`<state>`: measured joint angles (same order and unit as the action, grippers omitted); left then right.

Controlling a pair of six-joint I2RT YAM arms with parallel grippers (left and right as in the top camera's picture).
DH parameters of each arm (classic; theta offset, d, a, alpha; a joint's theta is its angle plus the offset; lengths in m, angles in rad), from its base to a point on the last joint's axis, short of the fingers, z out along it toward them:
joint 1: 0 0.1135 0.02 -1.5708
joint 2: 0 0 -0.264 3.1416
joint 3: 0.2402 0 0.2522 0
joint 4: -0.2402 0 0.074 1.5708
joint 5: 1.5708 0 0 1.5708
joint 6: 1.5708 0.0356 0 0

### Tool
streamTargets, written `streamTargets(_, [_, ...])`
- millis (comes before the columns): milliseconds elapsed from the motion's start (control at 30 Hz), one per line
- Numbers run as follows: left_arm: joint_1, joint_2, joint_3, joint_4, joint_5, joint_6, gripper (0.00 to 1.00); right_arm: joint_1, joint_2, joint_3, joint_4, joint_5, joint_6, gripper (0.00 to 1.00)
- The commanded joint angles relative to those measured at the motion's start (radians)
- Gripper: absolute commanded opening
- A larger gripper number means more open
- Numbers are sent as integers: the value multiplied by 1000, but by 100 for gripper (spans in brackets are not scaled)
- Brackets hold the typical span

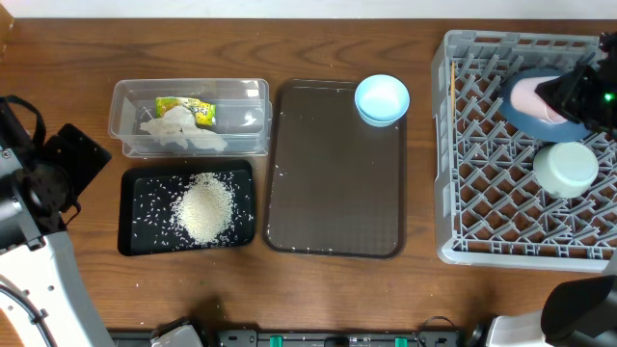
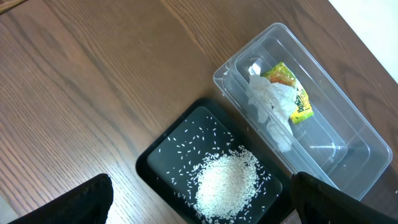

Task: Sort waste into correct bins and load items into the dishwasher rack
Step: 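Lift the pink cup and carry it right into the rack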

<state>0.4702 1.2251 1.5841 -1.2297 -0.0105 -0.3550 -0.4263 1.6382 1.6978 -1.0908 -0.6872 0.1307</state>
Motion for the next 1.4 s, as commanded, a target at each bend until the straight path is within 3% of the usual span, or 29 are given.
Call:
streamTargets(0, [5, 4, 6, -1, -9, 2, 93, -37, -5, -6, -56, -293, -132, 1])
streamTargets(200, [5, 4, 6, -1, -9, 2, 93, -46, -5, -13, -236, -312, -332, 1])
streamTargets(300, [5, 4, 6, -1, -9, 2, 93, -48, -5, -35, -246, -312, -342, 1])
streamTargets(933, [5, 4, 6, 0, -9, 2, 93, -47, -4, -440, 39, -316, -333, 1])
streamTargets(1367, [5, 4, 6, -1, -9, 2, 93, -43, -3, -548, 132, -304, -333, 1])
